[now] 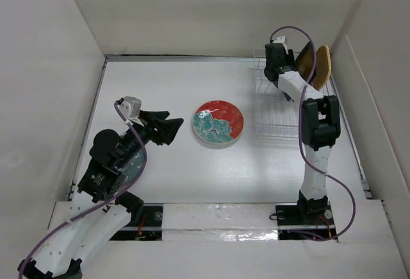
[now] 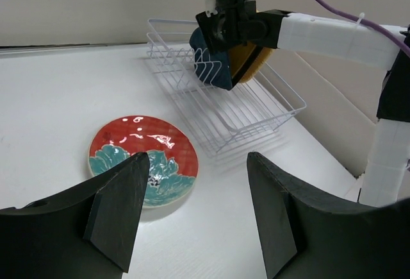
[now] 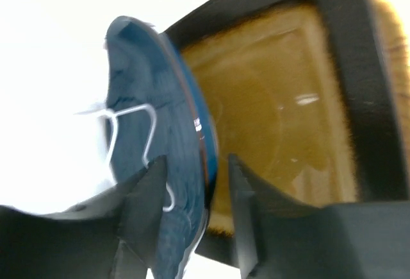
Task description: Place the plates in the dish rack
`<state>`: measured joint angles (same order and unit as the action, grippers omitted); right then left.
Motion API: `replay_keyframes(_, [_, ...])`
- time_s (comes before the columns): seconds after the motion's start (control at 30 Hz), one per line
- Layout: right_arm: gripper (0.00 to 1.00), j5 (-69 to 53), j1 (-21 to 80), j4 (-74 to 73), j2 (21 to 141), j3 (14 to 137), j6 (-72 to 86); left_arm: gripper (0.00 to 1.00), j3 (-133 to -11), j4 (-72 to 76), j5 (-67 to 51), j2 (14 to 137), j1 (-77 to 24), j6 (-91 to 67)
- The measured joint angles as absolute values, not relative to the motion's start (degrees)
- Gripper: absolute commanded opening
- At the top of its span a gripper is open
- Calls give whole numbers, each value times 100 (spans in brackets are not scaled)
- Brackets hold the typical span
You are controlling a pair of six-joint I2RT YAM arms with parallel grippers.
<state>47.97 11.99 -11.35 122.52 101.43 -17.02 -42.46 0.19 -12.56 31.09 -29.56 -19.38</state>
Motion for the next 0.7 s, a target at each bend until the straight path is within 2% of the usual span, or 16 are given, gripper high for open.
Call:
replay_keyframes(0.03, [59, 4676, 1188, -1221, 12215, 10123, -1575, 59, -4246, 19, -1262, 3140, -2956, -1940])
replay_keyframes(0.07, [68, 4543, 1168, -1297, 12171, 10095, -1446, 58, -4246, 19, -1264, 3175, -2956, -1944])
replay_keyframes(0.17, [77, 4128, 1160, -1437, 11917, 9948, -991, 52, -4246, 27, -1271, 3343, -2956, -1968])
replay_keyframes(0.27, [78, 3852, 1175, -1411, 11476, 9725, -589, 33, -4246, 21, -1308, 3614, -2954, -2005])
replay_keyframes(0.3, [75, 3785, 1186, -1356, 11262, 9577, -451, 26, -4246, 19, -1328, 3721, -2943, -2027])
replay_keyframes(0.33, [69, 3741, 1210, -1280, 11019, 9413, -314, 10, -4246, 21, -1354, 3822, -2919, -2058])
replay_keyframes(0.37, [47, 3697, 1238, -1177, 10750, 9238, -191, 0, -4246, 34, -1387, 3916, -2893, -2106])
replay_keyframes(0.43, [9, 3592, 1321, -814, 10147, 8733, 45, 0, -4246, 64, -1466, 4132, -2812, -2178])
replay_keyframes(0.47, [0, 3553, 1372, -646, 9850, 8501, 156, 0, -4246, 71, -1492, 4237, -2788, -2213])
replay_keyframes(0.7, [2, 2316, 1586, 1000, 7972, 6726, 976, 0, -4163, 250, -1424, 4982, -2751, -2650])
